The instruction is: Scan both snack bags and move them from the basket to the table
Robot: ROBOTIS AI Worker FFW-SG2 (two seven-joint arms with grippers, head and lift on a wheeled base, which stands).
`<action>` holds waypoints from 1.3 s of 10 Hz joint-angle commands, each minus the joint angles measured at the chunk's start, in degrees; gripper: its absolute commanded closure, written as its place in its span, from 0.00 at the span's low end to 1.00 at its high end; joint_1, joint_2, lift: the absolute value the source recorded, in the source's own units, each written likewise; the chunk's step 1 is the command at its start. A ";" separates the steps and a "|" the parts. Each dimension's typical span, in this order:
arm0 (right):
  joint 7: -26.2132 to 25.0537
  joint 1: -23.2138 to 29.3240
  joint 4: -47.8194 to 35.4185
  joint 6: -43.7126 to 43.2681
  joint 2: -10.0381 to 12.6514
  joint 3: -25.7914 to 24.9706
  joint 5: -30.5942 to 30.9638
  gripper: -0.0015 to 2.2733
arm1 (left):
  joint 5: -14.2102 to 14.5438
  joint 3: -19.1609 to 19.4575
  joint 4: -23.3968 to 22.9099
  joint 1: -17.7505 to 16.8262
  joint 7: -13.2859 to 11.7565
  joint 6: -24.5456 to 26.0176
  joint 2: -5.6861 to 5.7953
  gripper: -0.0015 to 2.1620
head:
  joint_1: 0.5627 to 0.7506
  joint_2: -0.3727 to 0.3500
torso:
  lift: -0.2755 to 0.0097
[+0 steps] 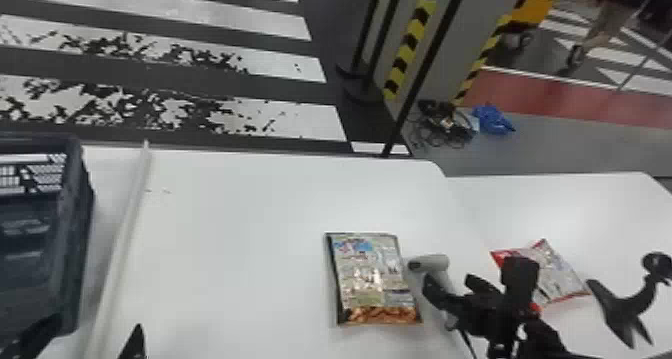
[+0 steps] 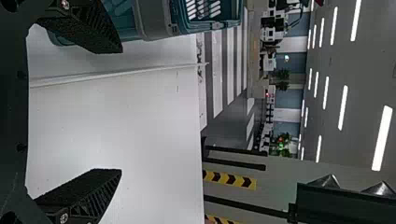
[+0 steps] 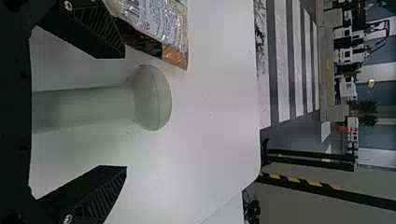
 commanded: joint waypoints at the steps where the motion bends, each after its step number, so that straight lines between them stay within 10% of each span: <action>1: 0.42 -1.24 3.02 -0.78 -1.46 -0.03 -0.16 0.10 | 0.00 -0.09 -0.01 -0.02 0.00 0.29 -0.13 0.04 | 0.70 0.03 | 0.62; 2: 1.21 -2.12 4.61 -0.61 -1.99 -0.12 -0.08 0.19 | -0.09 -0.18 -0.01 -0.11 0.09 1.17 -0.21 0.04 | 0.70 0.03 | 0.62; 4: 2.44 -3.96 7.86 1.33 -3.30 -0.29 -0.16 0.95 | -0.18 -0.62 -0.27 -0.37 0.09 1.70 -0.13 0.04 | 0.70 0.03 | 0.62; 9: 1.48 -3.09 2.50 2.21 -0.93 -4.51 -2.10 0.99 | -0.26 -1.06 -0.54 -0.90 0.18 2.58 -0.13 0.04 | 0.70 0.03 | 0.62; 13: -3.88 5.18 -19.56 13.98 6.63 -7.33 -7.20 0.99 | 0.00 -1.67 -0.54 -1.69 0.00 2.40 0.14 0.04 | 0.70 0.03 | 0.62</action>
